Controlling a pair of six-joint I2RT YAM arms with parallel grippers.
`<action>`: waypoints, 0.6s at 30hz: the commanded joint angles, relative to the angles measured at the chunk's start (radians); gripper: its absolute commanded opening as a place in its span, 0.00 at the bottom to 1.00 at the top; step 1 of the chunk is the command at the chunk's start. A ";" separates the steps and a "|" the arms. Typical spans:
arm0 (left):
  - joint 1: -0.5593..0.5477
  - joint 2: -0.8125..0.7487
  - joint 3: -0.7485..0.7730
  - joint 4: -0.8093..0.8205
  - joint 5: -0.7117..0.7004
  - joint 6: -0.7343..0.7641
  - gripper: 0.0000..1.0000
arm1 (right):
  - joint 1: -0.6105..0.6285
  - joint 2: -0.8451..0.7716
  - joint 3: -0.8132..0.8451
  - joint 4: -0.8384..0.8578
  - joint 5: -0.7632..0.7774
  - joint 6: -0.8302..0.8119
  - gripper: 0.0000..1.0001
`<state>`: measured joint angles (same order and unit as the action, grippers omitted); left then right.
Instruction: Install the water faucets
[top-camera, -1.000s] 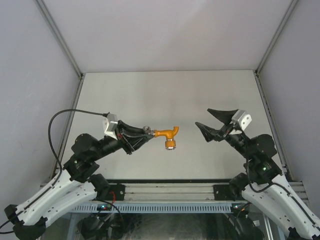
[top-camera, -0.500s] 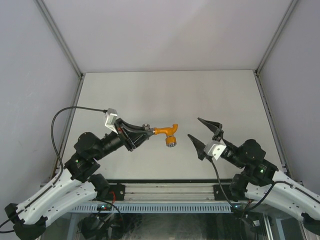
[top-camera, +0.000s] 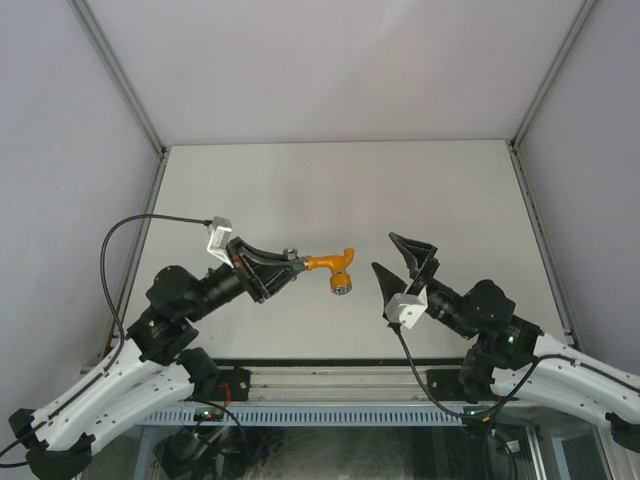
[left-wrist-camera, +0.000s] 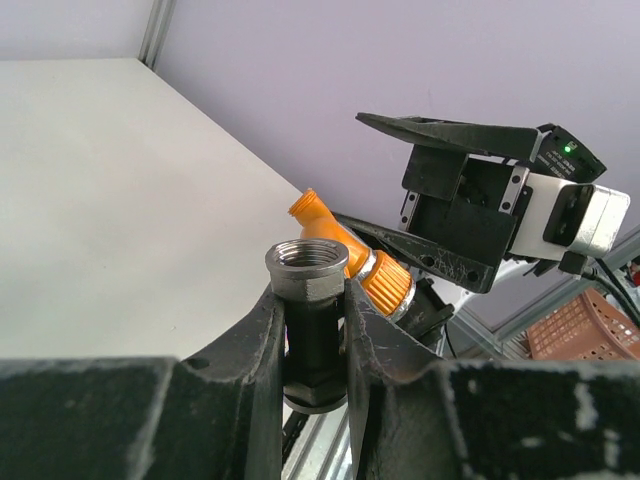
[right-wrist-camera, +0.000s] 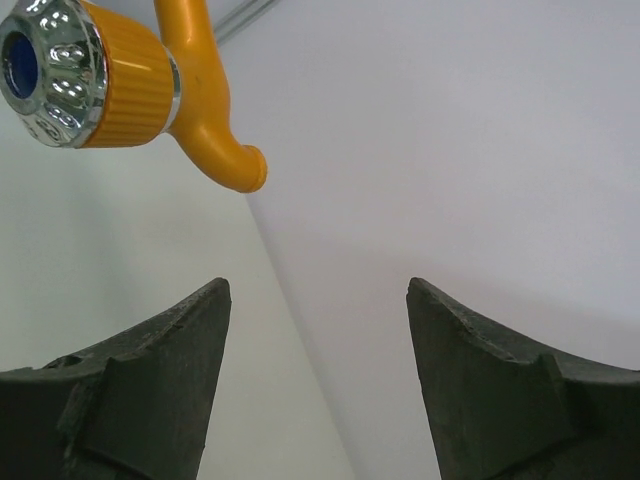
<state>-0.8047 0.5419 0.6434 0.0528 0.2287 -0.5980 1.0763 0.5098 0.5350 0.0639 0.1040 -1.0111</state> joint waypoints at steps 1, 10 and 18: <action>-0.003 -0.015 0.094 0.062 -0.019 -0.033 0.00 | 0.030 0.014 -0.010 0.091 0.047 -0.109 0.70; -0.003 -0.010 0.102 0.047 -0.022 -0.040 0.00 | 0.040 0.051 -0.025 0.152 0.058 -0.180 0.71; -0.003 0.001 0.117 0.039 -0.024 -0.052 0.00 | 0.047 0.078 -0.025 0.171 0.022 -0.249 0.72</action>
<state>-0.8047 0.5438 0.6811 0.0341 0.2115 -0.6220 1.1103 0.5766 0.5056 0.1761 0.1406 -1.2053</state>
